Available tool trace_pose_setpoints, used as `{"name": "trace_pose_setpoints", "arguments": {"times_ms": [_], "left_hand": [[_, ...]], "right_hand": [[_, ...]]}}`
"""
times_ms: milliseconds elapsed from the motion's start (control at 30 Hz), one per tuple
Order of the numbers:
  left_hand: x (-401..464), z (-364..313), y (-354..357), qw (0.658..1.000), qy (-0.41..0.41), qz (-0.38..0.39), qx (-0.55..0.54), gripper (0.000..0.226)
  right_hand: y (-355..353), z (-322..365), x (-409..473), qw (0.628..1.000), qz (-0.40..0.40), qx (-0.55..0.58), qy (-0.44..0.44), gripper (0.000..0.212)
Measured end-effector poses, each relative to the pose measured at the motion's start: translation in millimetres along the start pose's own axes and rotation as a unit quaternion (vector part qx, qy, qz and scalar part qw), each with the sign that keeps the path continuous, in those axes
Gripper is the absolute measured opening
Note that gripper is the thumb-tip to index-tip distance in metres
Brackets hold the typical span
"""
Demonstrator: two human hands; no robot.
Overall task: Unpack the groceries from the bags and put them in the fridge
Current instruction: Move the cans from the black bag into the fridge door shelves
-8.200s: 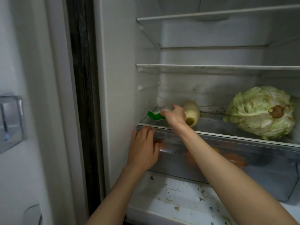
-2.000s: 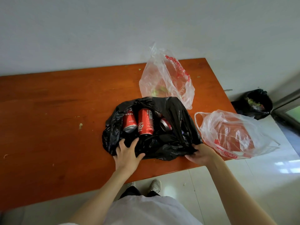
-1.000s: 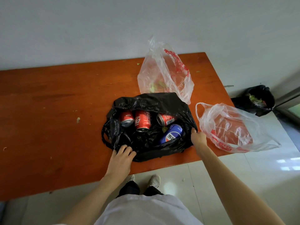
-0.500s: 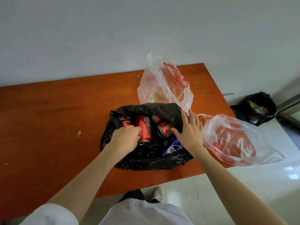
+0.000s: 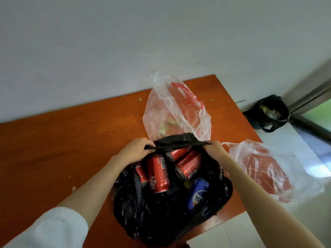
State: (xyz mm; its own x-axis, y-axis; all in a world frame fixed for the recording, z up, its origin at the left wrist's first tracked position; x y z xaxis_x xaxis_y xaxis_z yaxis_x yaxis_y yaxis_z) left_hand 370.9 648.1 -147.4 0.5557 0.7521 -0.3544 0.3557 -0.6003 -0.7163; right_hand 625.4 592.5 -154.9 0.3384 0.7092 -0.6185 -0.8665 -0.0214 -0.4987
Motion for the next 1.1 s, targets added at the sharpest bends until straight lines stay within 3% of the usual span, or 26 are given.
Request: {"name": "trace_pose_setpoints", "arguments": {"times_ms": [67,167,333,400,500,600,633,667,700,767,800,833,900,967,1033,1100], "left_hand": [[14,4,-14,0.992,-0.037,0.005,-0.12,0.009],[27,14,-25,0.971,-0.084,0.043,-0.221,0.011],[38,18,-18,0.904,-0.148,0.075,-0.394,0.017],[43,22,-8,0.856,-0.196,0.048,-0.475,0.021],[48,28,3,0.756,-0.283,-0.041,-0.589,0.023],[53,27,-4,0.7,-0.271,-0.14,-0.646,0.018],[54,25,-9,0.712,-0.254,-0.146,-0.638,0.018],[54,23,-14,0.749,-0.235,-0.146,-0.602,0.018],[53,21,-21,0.809,-0.21,-0.146,-0.53,0.019],[52,16,-39,0.932,-0.121,-0.173,-0.293,0.02],[50,8,-48,0.963,-0.059,-0.204,-0.166,0.02],[45,-8,-56,0.969,0.006,-0.234,-0.075,0.019],[34,-42,-55,0.961,0.123,-0.248,-0.011,0.017],[25,-72,-33,0.955,0.225,-0.192,0.026,0.02],[26,-86,1,0.95,0.272,-0.11,0.105,0.026],[38,-79,23,0.96,0.227,-0.035,0.161,0.03]], "right_hand": [[-14,4,6,0.993,0.059,0.08,0.055,0.019],[-28,4,15,0.978,0.132,0.124,0.101,0.029],[-23,-14,30,0.931,0.209,0.233,0.187,0.027],[-17,-17,35,0.91,0.212,0.282,0.217,0.025],[-10,-20,45,0.899,0.188,0.314,0.239,0.032],[-10,-16,54,0.908,0.115,0.323,0.242,0.032],[-10,-12,54,0.912,0.088,0.328,0.23,0.036],[-13,-9,55,0.92,0.054,0.327,0.208,0.041],[-19,-4,54,0.936,0.004,0.309,0.167,0.042],[-32,1,42,0.975,-0.123,0.178,0.056,0.041],[-38,5,32,0.981,-0.189,0.053,-0.009,0.044],[-41,14,15,0.962,-0.252,-0.066,-0.088,0.045],[-33,27,-15,0.879,-0.344,-0.202,-0.262,0.035],[-13,31,-33,0.838,-0.313,-0.24,-0.376,0.022],[7,24,-34,0.877,-0.208,-0.252,-0.353,0.021],[15,8,-22,0.921,-0.13,-0.272,-0.246,0.031]]}}
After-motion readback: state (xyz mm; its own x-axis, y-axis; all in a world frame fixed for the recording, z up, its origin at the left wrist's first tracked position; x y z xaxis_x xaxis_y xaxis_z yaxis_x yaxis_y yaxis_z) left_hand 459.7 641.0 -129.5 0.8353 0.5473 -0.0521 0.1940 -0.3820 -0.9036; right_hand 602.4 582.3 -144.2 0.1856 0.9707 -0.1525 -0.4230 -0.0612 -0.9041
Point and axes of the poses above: each hand's wrist, its own x-axis towards the middle knuckle, its own y-axis out of the palm, z = x × y, the point moved 5 cm from there along x, towards the middle knuckle, and after that the axes turned 6 degrees about y, right-handed, at the moved point
